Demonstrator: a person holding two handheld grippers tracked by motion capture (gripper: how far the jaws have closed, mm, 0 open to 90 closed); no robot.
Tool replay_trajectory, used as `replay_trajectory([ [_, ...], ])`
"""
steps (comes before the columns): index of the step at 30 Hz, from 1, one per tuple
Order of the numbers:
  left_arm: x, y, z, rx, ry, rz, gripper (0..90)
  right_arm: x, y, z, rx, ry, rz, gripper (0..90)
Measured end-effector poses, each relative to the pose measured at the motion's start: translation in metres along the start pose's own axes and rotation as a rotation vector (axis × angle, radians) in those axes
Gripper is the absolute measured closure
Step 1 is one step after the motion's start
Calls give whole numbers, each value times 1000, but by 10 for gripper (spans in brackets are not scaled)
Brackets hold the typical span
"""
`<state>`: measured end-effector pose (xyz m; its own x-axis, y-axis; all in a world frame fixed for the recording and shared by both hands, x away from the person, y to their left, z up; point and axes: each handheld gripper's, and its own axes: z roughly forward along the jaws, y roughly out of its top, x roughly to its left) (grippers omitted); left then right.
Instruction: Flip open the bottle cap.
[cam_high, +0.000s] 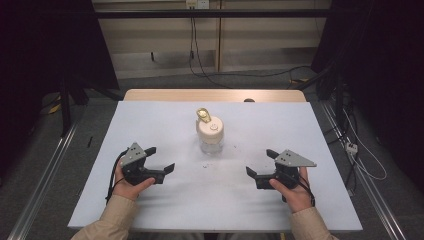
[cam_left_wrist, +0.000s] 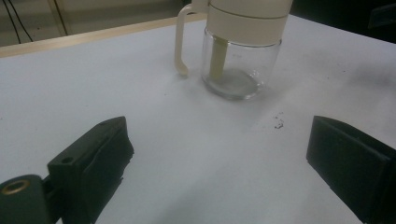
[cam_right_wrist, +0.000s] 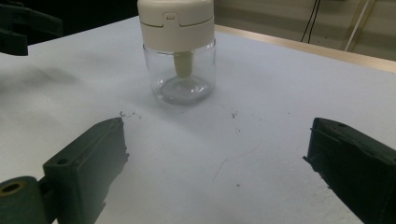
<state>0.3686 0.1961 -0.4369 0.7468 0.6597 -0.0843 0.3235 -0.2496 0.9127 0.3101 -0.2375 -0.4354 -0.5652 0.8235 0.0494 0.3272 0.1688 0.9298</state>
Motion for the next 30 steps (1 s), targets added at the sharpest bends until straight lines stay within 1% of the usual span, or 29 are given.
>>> replay_trajectory([
  [1, 0, -1, -2, -3, 1, -4, 58, 0, -1, -1, 0, 0, -2, 42],
  [5, 1, -3, -7, 2, 2, 4, 58, -1, -3, -3, 2, -6, 3, 42],
  [6, 2, -4, -8, 5, -2, -1, 58, -1, -3, -3, 2, -5, 4, 42],
  [7, 3, -5, -9, 10, 1, 3, 58, -1, -4, -4, 1, -5, 2, 42],
  [8, 3, -6, -10, 9, 4, -1, 59, -1, -4, -4, 0, -3, -1, 42],
  [9, 4, -7, -10, 10, -2, -9, 59, -1, -4, -5, 4, -4, -1, 42],
  [14, 5, -9, -13, 16, 0, -3, 59, -4, -7, -7, 5, -12, 2, 42],
  [19, 6, -11, -16, 12, 2, -11, 59, -5, -9, -10, 6, -19, 4, 42],
  [21, 7, -11, -17, 14, 11, -8, 59, -5, -10, -11, 10, -18, 2, 42],
  [23, 8, -12, -18, 12, 4, -17, 60, -6, -11, -12, 12, -19, 4, 41],
  [25, 8, -12, -19, 16, 6, -4, 60, -6, -12, -13, 15, -24, 6, 42],
  [27, 9, -13, -20, 18, 8, -5, 60, -6, -13, -14, 13, -23, 3, 42],
  [28, 9, -14, -21, 17, 12, -9, 60, -6, -13, -14, 18, -23, -2, 42],
  [29, 10, -14, -21, 17, 8, -19, 60, -6, -14, -14, 24, -22, -5, 42],
  [30, 11, -15, -22, 20, 13, -12, 60, -7, -15, -15, 25, -21, -6, 42],
])
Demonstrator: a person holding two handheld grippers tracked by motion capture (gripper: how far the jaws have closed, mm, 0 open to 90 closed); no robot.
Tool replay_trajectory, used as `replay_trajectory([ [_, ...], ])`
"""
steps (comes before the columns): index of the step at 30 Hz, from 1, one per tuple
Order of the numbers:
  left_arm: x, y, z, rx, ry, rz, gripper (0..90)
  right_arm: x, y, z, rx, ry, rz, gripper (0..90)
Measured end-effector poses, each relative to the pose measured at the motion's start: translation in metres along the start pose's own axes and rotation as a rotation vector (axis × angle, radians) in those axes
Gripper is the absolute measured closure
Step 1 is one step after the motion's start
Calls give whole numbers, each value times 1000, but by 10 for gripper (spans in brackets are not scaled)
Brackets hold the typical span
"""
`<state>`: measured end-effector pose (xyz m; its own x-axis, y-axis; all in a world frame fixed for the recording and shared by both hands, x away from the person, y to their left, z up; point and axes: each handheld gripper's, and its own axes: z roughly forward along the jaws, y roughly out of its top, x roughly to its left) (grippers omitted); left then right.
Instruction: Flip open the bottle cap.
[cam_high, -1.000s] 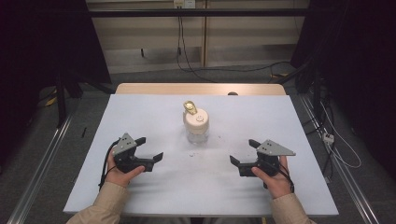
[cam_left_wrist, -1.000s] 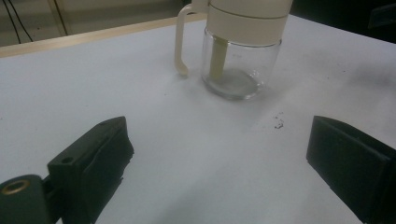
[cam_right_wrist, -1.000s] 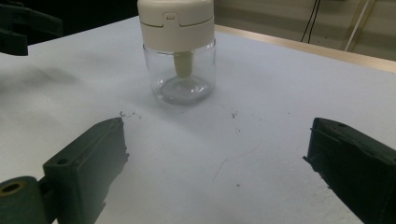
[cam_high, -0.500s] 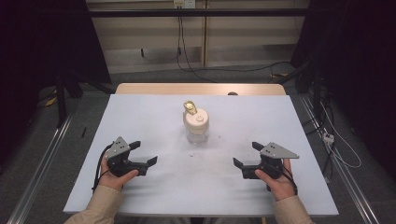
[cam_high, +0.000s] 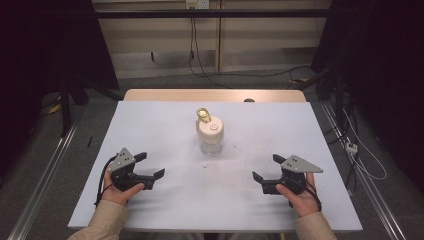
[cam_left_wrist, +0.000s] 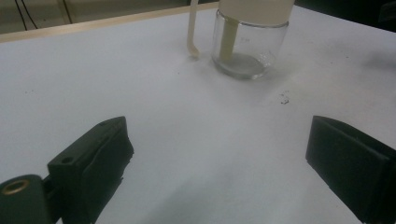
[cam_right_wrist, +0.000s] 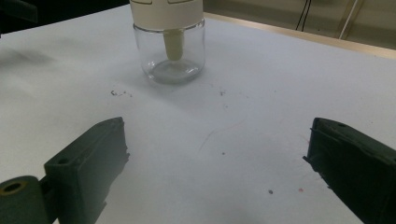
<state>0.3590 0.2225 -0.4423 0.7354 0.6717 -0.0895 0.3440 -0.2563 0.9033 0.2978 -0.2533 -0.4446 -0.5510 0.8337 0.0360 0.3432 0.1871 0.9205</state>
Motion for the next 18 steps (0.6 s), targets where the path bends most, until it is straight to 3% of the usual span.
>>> replay_trajectory([
  [8, 4, -3, -7, 3, 11, 3, 60, -2, -3, -6, 3, -9, -9, 41],
  [18, 6, -7, -16, -9, 0, -25, 60, -9, -11, -19, 4, -29, -1, 41],
])
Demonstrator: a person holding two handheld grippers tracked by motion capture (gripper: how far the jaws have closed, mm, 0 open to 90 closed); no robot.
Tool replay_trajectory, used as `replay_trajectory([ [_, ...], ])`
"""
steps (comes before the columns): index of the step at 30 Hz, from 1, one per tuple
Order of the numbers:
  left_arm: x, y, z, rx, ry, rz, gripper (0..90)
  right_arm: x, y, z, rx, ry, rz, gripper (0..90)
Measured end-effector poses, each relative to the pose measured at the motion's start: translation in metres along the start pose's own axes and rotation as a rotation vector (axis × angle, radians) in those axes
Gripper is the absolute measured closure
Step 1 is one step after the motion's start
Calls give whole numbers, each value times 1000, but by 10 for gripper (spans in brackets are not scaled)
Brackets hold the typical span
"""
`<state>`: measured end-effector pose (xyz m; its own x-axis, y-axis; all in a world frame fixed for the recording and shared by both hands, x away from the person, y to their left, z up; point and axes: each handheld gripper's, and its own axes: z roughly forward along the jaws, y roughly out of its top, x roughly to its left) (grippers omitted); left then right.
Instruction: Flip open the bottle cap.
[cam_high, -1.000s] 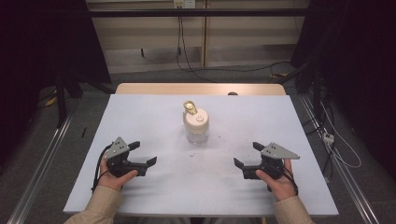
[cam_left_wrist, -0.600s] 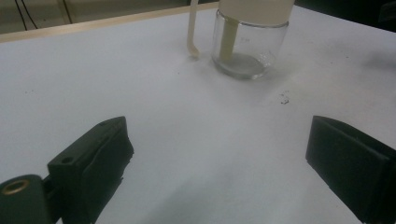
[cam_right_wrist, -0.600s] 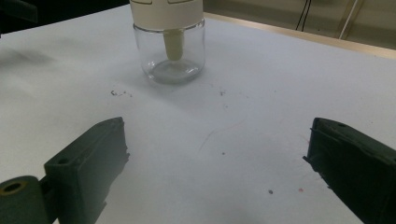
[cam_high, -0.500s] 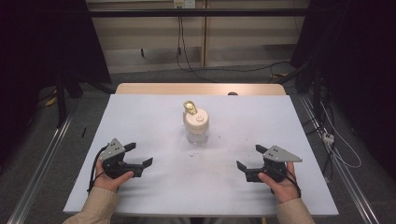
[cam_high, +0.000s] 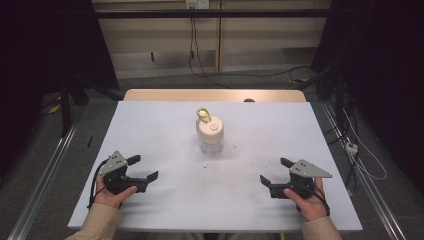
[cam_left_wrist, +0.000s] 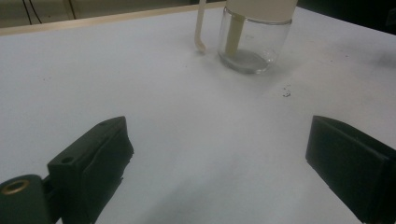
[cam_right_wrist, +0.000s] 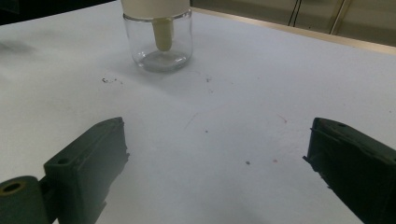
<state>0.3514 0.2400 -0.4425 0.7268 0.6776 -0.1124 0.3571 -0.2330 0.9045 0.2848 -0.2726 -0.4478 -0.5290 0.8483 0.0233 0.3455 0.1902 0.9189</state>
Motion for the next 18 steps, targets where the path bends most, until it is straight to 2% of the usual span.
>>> replay_trajectory([
  [5, 2, -2, -2, 12, 14, 6, 60, -3, -5, -3, 4, -7, 14, 41],
  [13, 1, -4, -2, 32, 2, 19, 60, -1, -5, -2, 8, -2, 6, 42],
  [18, 2, -4, -2, 27, 3, 13, 60, -2, -7, -1, 8, -1, 8, 41],
])
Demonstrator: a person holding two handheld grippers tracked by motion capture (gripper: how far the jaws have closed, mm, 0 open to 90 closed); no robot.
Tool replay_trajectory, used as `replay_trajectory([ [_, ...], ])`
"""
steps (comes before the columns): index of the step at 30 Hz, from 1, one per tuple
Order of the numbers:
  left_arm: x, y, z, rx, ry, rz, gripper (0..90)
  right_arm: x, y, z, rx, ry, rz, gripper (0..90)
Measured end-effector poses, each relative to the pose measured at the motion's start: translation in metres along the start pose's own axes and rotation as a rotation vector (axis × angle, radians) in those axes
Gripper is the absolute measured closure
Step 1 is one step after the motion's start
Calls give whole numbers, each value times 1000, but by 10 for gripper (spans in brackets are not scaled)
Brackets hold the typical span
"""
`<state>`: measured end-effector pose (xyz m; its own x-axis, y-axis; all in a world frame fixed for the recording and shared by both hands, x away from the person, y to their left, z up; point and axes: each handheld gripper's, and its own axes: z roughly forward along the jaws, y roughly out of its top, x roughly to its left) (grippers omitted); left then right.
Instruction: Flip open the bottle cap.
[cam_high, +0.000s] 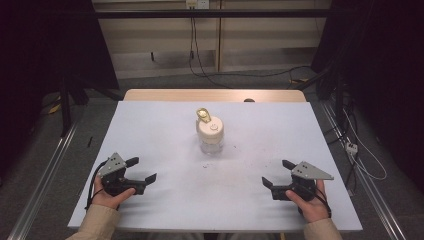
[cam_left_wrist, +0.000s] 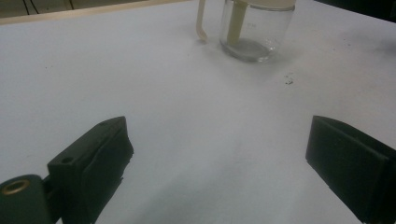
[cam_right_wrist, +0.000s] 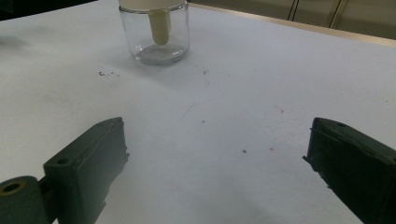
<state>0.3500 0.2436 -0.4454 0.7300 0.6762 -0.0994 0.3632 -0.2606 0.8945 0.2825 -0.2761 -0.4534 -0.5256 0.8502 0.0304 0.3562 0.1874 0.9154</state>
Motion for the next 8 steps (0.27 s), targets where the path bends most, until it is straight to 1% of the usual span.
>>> replay_trajectory([
  [4, 0, -1, 1, 9, 0, 1, 60, 0, 0, 0, 0, -2, 3, 41],
  [5, 0, -1, 1, 4, -2, -6, 60, 1, 0, 1, -1, -1, 2, 41],
  [8, 0, 0, 1, 0, 2, -3, 60, 2, 1, 1, -3, -3, 4, 41],
])
